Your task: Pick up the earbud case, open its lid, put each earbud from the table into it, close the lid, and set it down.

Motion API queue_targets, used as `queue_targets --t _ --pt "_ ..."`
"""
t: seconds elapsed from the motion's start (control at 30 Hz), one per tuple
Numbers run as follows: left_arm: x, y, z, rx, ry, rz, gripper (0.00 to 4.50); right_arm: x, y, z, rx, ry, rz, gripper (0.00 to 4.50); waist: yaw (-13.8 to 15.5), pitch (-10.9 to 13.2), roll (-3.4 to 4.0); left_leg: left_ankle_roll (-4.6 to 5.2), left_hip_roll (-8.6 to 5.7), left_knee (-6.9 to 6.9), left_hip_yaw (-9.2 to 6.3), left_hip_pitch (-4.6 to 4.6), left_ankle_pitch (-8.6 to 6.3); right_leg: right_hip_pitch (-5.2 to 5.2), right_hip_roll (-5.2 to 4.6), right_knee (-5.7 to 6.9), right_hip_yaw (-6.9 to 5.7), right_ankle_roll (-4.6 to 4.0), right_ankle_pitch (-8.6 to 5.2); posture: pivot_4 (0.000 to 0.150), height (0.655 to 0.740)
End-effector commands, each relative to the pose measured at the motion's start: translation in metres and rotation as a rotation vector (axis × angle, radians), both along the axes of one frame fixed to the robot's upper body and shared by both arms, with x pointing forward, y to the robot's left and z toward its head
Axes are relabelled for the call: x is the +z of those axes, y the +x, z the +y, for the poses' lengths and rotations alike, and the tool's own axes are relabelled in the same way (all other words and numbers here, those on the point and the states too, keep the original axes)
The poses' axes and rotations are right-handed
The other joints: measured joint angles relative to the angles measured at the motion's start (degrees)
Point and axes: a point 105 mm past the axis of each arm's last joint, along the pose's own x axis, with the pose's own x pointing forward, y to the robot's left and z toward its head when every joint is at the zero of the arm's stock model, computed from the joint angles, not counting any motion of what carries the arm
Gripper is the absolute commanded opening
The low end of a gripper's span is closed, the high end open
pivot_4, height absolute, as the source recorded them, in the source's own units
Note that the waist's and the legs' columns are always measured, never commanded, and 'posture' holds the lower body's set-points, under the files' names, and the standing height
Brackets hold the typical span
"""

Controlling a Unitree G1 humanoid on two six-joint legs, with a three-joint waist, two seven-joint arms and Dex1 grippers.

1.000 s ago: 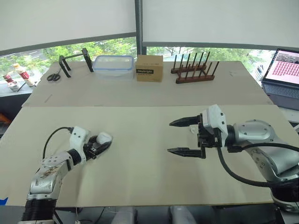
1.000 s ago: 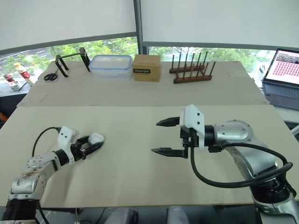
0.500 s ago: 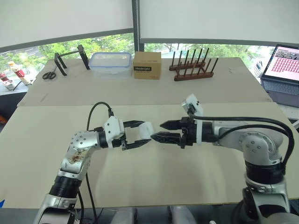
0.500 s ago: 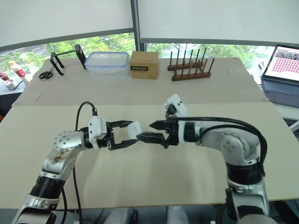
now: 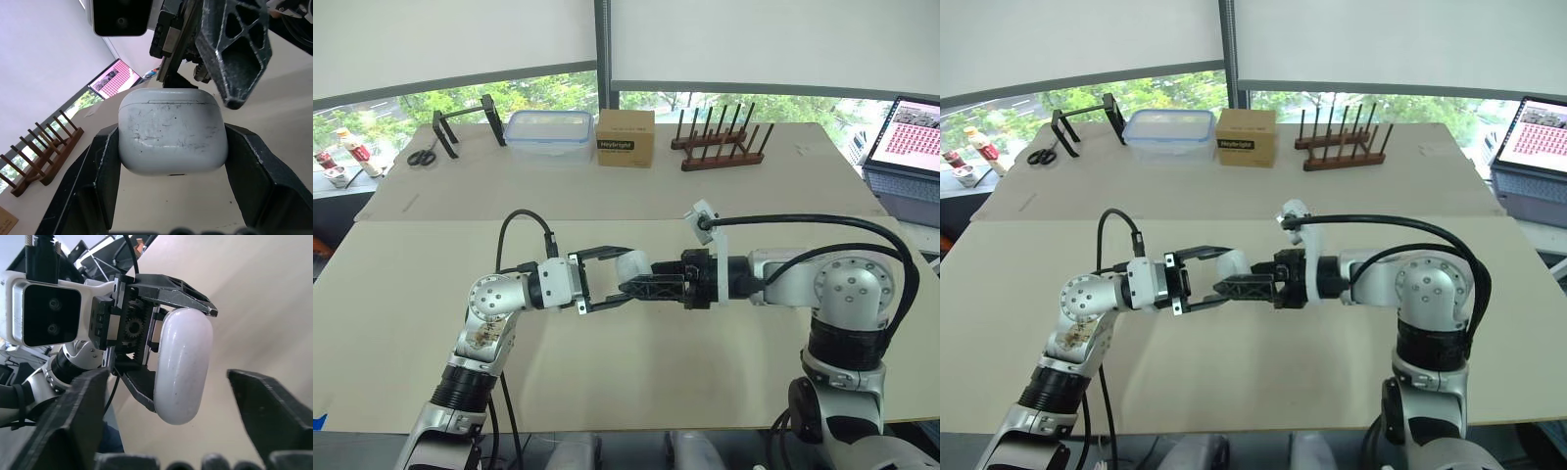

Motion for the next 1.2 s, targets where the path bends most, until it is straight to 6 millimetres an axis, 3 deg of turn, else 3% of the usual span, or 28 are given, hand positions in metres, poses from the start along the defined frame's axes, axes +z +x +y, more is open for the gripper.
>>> queue_targets --t 0.03,0.2,0.23,0.47,0.6,0.73,0.83,0.93,1.1,1.2 --pt "0.012 -0.003 -0.002 -0.008 -0.015 -0.067 2.58 0.007 -0.002 0.0 0.018 0.024 -0.008 2.61 -0.01 0.0 0.0 0.0 0.0 0.0 0.0 0.0 0.0 0.0 0.0 0.0 0.0 0.0 0.0 0.15 0.74" --pt "0.015 -0.001 -0.001 0.0 -0.024 -0.065 2.58 0.005 -0.004 -0.001 0.04 0.023 0.016 0.9 -0.02 0.0 0.0 0.01 0.0 0.0 0.0 -0.01 0.0 0.0 0.0 0.0 0.0 0.0 0.0 0.15 0.74" --pt "0.016 0.0 -0.001 0.004 -0.032 -0.062 2.58 0.005 -0.005 -0.002 0.045 0.024 0.019 0.73 -0.02 0.0 0.0 0.01 -0.01 0.0 0.0 0.0 0.0 0.01 0.0 0.0 0.0 0.0 0.0 0.15 0.74" --pt "0.022 -0.003 -0.001 -0.018 -0.082 -0.042 2.58 0.007 -0.005 0.0 0.058 0.03 0.021 0.73 -0.09 0.0 0.0 0.01 0.01 0.0 0.0 0.0 0.01 0.01 0.02 0.0 -0.01 0.0 0.0 0.15 0.74" --pt "0.018 0.003 0.012 0.041 -0.047 -0.036 4.46 0.008 -0.004 0.0 0.051 0.008 -0.006 0.73 -0.11 0.0 0.0 0.01 0.01 0.0 -0.01 0.0 0.01 0.01 0.02 0.0 -0.01 0.0 0.0 0.15 0.74" --pt "0.003 0.006 0.035 0.078 0.031 0.039 4.5 0.01 0.0 -0.005 0.03 -0.063 -0.088 0.73 -0.22 0.0 0.0 0.01 0.0 0.0 0.0 0.0 0.01 0.0 0.02 0.0 -0.01 0.0 0.0 0.15 0.74" --pt "-0.016 0.011 0.057 0.106 0.142 0.253 4.5 0.011 0.003 -0.011 0.043 -0.237 -0.3 0.73 -0.34 0.03 0.04 0.02 0.01 -0.01 -0.01 0.0 0.0 -0.03 0.04 -0.03 -0.03 0.0 -0.01 0.15 0.74" --pt "-0.018 0.015 0.066 0.126 0.191 0.479 4.5 0.011 0.004 -0.013 0.118 -0.404 -0.539 0.73 -0.62 0.05 0.06 0.02 0.01 0.0 -0.01 0.01 0.0 0.0 0.04 -0.07 -0.14 0.04 -0.03 0.15 0.74" --pt "-0.005 0.023 0.049 0.132 0.231 0.576 4.5 0.007 0.007 -0.014 0.227 -0.537 -0.737 0.73 -0.71 0.06 0.04 0.02 0.01 0.06 -0.05 -0.03 0.0 0.08 0.0 -0.1 -0.34 0.05 -0.04 0.15 0.74" --pt "0.007 0.022 0.021 0.065 0.284 0.506 4.5 0.006 0.009 -0.011 0.266 -0.571 -0.793 0.73 -0.72 0.06 0.03 0.02 0.0 0.08 -0.05 -0.04 0.0 0.06 -0.03 -0.09 -0.33 0.04 -0.03 0.15 0.74"
